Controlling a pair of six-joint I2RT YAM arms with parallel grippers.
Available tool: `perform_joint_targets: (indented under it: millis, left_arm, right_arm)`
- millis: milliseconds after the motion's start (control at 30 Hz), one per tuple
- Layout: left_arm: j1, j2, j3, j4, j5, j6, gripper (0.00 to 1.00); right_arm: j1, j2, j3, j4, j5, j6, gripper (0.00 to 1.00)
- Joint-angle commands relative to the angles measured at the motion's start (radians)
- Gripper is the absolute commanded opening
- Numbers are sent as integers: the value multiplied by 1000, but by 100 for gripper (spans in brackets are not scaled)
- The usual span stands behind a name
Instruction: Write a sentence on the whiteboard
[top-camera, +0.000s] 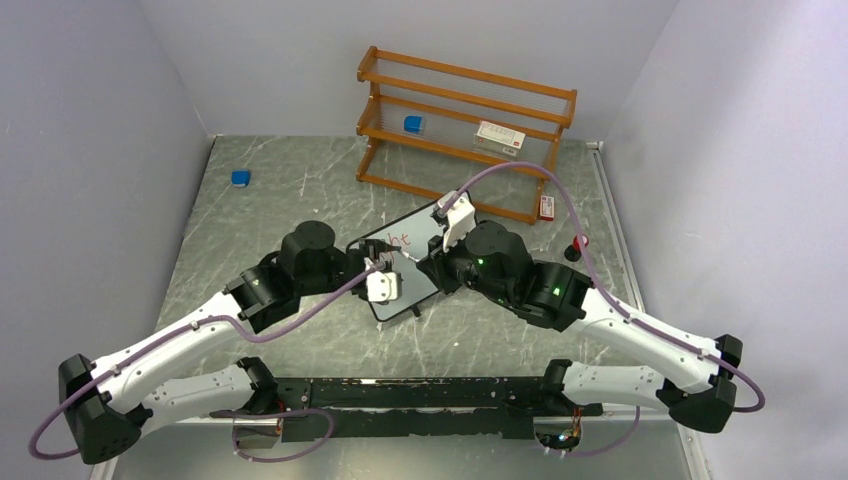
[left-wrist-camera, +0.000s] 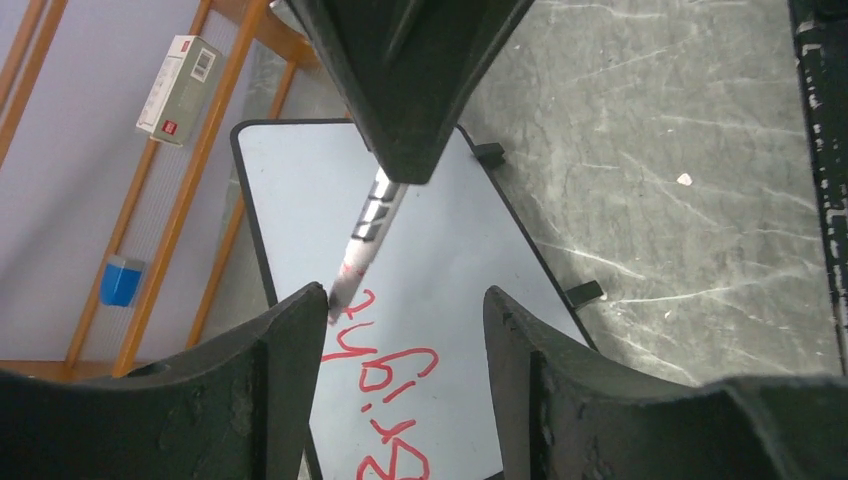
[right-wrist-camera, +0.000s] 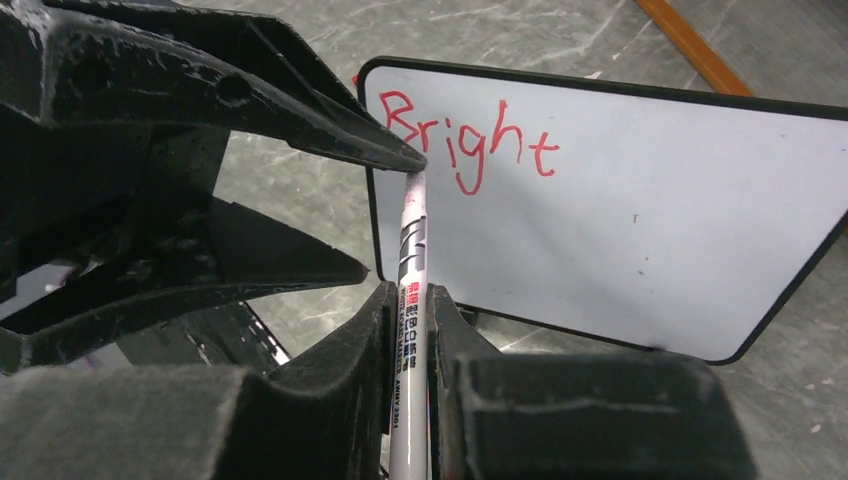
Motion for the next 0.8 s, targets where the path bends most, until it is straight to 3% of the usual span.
perform_joint_targets:
  millis: [0, 267, 633, 767]
  left_arm:
    - [-37, 24, 51, 19, -85, 83, 61]
    - [-44, 35, 39, 68, -103, 90, 58]
    - [-47, 66, 22, 86, -15, 82, 32]
    - [-46, 70, 21, 93, -21, 76, 17]
  right_arm:
    - [-6, 13, 34, 1, -57, -5, 0]
    - [-6, 20, 27, 10, -79, 4, 0]
    - [-6, 40, 32, 39, -118, 17, 0]
    - [-5, 49, 35, 41, -116, 29, 0]
